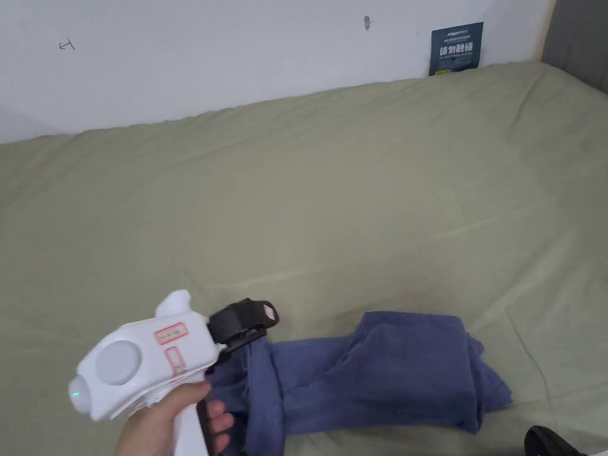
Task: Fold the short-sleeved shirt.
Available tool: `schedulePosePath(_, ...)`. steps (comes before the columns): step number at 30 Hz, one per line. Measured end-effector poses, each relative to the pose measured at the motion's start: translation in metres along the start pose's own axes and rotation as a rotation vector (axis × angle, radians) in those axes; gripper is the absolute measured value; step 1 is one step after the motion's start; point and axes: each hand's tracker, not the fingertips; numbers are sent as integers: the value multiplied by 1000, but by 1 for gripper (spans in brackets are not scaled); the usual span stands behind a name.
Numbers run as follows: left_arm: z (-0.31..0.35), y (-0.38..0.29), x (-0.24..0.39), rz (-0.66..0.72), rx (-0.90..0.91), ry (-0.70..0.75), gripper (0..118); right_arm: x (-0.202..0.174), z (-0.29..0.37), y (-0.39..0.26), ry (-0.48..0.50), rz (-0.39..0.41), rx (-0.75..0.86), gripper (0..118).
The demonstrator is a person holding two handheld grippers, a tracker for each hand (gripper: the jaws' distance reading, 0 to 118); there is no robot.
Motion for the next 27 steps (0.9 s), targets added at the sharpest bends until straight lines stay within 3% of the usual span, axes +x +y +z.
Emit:
schedulePosePath(3,40,7,-10,-95,102,103,102,1,-6,-5,10,1,-35,0)
schedulePosePath(6,37,2,-31,-183,52,257,100,0,-10,-6,38,-23,-54,0)
schedulePosePath(7,29,-2,-36,-209,36,292,87,-2,-9,-6,38,-15,-51,0)
schedulePosePath(8,23,-7,-40,-244,28,280,61,-3,-9,-5,41,-10,-49,0)
schedulePosePath(9,14,-12,-42,-270,0,282,21,-4,-8,-5,42,-9,-47,0)
schedulePosePath(10,3,-18,-44,-270,-46,269,12,-4,-8,-4,43,-13,-45,0)
schedulePosePath(11,-10,-23,-47,-260,-104,223,11,-3,-7,-4,44,-23,-44,0)
schedulePosePath(13,-32,-34,-47,-250,-125,286,11,-3,-4,-3,42,-33,-40,0)
schedulePosePath(20,-95,-67,15,-368,-237,105,12,9,6,-6,12,-37,-40,0)
schedulePosePath(23,-119,-79,31,-330,-262,49,12,16,8,-3,7,-60,-36,0)
schedulePosePath(27,-95,-81,45,-458,-142,99,12,21,9,6,3,-57,-17,0)
